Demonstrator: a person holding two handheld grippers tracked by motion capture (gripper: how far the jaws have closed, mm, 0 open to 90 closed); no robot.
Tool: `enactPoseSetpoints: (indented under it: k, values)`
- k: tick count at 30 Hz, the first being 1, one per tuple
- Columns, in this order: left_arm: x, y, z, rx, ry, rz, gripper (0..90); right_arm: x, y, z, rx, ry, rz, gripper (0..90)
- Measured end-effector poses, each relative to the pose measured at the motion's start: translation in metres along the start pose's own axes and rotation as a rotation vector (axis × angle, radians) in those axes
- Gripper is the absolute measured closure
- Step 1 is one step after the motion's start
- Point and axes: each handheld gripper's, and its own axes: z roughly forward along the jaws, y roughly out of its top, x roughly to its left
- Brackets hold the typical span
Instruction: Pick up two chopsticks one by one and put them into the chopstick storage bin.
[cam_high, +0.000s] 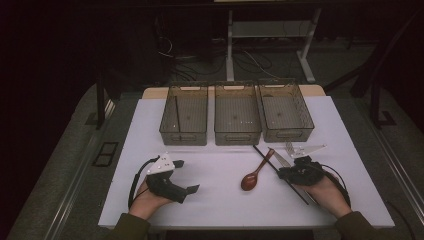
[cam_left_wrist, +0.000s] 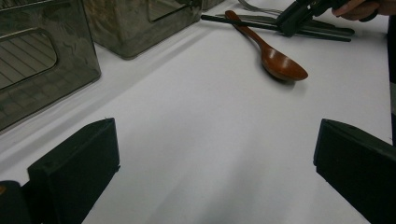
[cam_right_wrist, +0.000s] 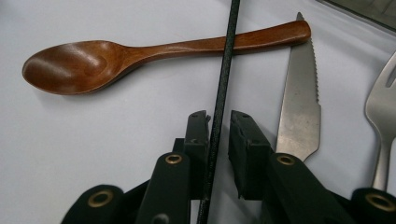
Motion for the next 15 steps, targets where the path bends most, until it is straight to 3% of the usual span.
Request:
enactPoseSetpoints:
  k: [5,15]
  values:
    - [-0.0002,0.0001,-0.0001,0.004,0.000,0.001,0.0,0.0017,-0.0002,0.0001,0.004,-0.019,-0.023,80.9]
    - [-0.0001,0.0001,-0.0001,0.004,0.001,0.002,0.0,0.0008,-0.0001,0.0002,0.005,-0.017,-0.017,84.2]
